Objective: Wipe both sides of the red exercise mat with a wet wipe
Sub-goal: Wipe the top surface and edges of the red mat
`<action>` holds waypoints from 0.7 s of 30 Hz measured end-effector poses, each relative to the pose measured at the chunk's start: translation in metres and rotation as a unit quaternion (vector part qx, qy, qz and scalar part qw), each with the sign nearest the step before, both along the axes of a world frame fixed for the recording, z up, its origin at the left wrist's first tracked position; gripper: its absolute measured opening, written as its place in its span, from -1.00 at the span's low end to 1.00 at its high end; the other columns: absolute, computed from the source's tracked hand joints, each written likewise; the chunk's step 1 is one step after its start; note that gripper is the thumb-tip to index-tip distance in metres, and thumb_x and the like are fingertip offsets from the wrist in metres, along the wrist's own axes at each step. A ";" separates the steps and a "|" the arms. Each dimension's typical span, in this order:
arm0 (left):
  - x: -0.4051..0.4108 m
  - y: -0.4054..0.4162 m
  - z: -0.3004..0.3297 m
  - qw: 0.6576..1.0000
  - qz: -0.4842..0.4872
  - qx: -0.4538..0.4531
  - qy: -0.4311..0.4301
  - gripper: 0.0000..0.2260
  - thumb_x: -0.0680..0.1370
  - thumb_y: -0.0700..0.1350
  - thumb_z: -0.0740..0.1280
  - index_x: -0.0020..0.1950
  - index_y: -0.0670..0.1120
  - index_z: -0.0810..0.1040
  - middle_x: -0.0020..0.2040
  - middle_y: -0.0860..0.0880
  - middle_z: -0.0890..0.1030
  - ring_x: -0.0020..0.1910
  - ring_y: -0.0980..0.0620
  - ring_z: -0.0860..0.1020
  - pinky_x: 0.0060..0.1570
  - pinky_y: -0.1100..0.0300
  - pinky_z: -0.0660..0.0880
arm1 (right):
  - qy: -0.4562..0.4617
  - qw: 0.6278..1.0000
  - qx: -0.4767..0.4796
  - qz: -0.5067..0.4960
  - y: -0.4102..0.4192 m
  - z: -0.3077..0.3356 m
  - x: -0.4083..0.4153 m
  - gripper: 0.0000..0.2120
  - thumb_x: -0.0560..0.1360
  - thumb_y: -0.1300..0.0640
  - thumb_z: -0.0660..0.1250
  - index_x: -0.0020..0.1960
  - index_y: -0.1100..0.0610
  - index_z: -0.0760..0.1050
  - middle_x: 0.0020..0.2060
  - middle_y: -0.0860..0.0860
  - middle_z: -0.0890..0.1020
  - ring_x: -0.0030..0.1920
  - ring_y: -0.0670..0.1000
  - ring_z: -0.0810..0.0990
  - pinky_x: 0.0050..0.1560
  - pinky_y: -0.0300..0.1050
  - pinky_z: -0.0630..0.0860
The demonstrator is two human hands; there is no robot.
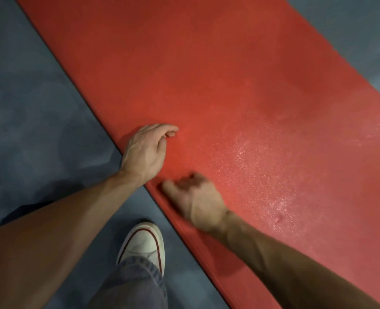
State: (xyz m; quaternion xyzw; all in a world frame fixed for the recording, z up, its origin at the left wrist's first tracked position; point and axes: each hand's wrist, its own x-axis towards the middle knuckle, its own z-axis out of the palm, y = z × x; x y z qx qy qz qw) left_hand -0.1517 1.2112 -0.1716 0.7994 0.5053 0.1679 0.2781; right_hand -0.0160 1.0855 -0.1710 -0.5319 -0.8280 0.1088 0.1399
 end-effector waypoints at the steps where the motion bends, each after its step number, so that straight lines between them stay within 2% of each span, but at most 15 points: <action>1: 0.000 0.000 0.000 1.000 0.007 -0.005 -0.008 -0.57 0.48 -0.31 0.16 0.24 -0.03 0.64 0.07 0.07 0.69 0.07 0.03 0.61 0.22 0.27 0.39 | 0.002 0.999 -0.005 0.039 -0.006 0.000 -0.005 -0.84 0.52 0.20 0.29 0.10 0.09 0.46 -0.37 -0.03 0.51 -0.38 0.11 0.53 -0.15 -0.01 0.50; 3: -0.002 -0.001 0.001 1.000 0.014 -0.013 -0.022 -0.57 0.50 -0.30 0.15 0.25 -0.03 0.63 0.07 0.08 0.69 0.07 0.05 0.61 0.23 0.28 0.40 | -0.018 1.000 0.015 0.010 0.009 -0.001 0.013 -0.84 0.55 0.16 0.31 0.12 0.06 0.49 -0.40 -0.04 0.50 -0.41 0.11 0.53 -0.20 -0.04 0.52; 5: -0.003 -0.002 0.002 0.999 0.013 -0.020 -0.032 -0.57 0.51 -0.30 0.15 0.27 -0.04 0.63 0.07 0.08 0.70 0.08 0.06 0.61 0.25 0.25 0.42 | -0.041 0.988 0.037 -0.142 0.038 0.002 0.050 -0.88 0.59 0.08 0.34 0.09 0.02 0.44 -0.49 -0.03 0.48 -0.49 0.12 0.53 -0.38 -0.12 0.41; 7: -0.003 -0.002 0.004 0.999 0.016 -0.022 -0.038 -0.57 0.52 -0.31 0.16 0.27 -0.04 0.63 0.07 0.08 0.70 0.08 0.06 0.61 0.24 0.24 0.43 | -0.029 0.955 0.021 -0.295 0.060 0.010 0.082 -0.89 0.65 0.04 0.27 0.01 0.06 0.40 -0.55 -0.01 0.43 -0.53 0.17 0.52 -0.37 -0.12 0.31; 9: -0.002 -0.001 0.003 0.999 0.026 -0.025 -0.037 -0.58 0.53 -0.33 0.18 0.27 -0.03 0.63 0.06 0.09 0.70 0.08 0.06 0.61 0.23 0.24 0.44 | -0.017 0.946 -0.014 -0.323 0.060 0.009 0.078 -0.93 0.63 0.10 0.28 0.01 0.06 0.39 -0.54 -0.04 0.37 -0.50 0.17 0.53 -0.34 -0.12 0.27; 11: 0.000 0.002 0.003 0.998 0.031 -0.029 -0.040 -0.59 0.53 -0.33 0.18 0.27 -0.03 0.63 0.04 0.10 0.70 0.08 0.04 0.62 0.23 0.23 0.44 | -0.010 0.974 -0.003 -0.226 0.040 0.005 0.041 -0.80 0.49 0.20 0.40 0.04 0.07 0.42 -0.53 -0.05 0.40 -0.52 0.11 0.50 -0.34 -0.17 0.23; 12: -0.001 0.003 0.003 0.998 0.033 -0.031 -0.041 -0.59 0.52 -0.31 0.18 0.27 -0.03 0.62 0.04 0.10 0.70 0.08 0.05 0.62 0.23 0.23 0.44 | 0.008 0.989 -0.004 -0.146 0.025 0.002 0.019 -0.76 0.44 0.22 0.41 0.04 0.06 0.43 -0.49 -0.06 0.43 -0.51 0.10 0.48 -0.33 -0.18 0.29; 14: -0.001 0.003 0.004 0.998 0.035 -0.039 -0.045 -0.59 0.53 -0.30 0.17 0.27 -0.03 0.62 0.03 0.11 0.70 0.07 0.09 0.61 0.22 0.27 0.43 | 0.018 1.000 -0.008 -0.004 -0.001 -0.002 -0.014 -0.81 0.44 0.25 0.35 0.02 0.09 0.45 -0.41 -0.04 0.49 -0.44 0.10 0.49 -0.19 -0.07 0.47; 15: -0.002 0.003 0.005 0.997 0.037 -0.050 -0.048 -0.60 0.54 -0.30 0.17 0.27 -0.03 0.62 0.03 0.11 0.70 0.06 0.12 0.60 0.21 0.30 0.42 | 0.021 0.999 -0.013 0.038 -0.007 -0.005 -0.019 -0.84 0.46 0.26 0.32 0.03 0.11 0.47 -0.39 -0.01 0.51 -0.42 0.11 0.49 -0.13 -0.02 0.50; 18: -0.003 0.007 0.007 0.987 0.067 -0.126 -0.076 -0.64 0.61 -0.31 0.17 0.25 0.00 0.63 0.01 0.15 0.70 0.01 0.25 0.60 0.15 0.40 0.43 | 0.011 0.996 -0.026 0.086 -0.019 -0.010 -0.005 -0.80 0.53 0.26 0.24 0.15 0.12 0.45 -0.31 0.03 0.56 -0.34 0.12 0.53 -0.04 0.03 0.51; 21: -0.003 0.020 0.007 0.963 0.090 -0.219 -0.127 -0.64 0.62 -0.33 0.16 0.21 0.00 0.62 -0.05 0.12 0.71 -0.06 0.22 0.62 0.12 0.30 0.49 | -0.011 0.986 -0.045 0.158 -0.044 -0.013 0.013 -0.69 0.54 0.26 0.26 0.26 0.09 0.45 -0.29 0.00 0.56 -0.30 0.10 0.55 0.02 0.01 0.50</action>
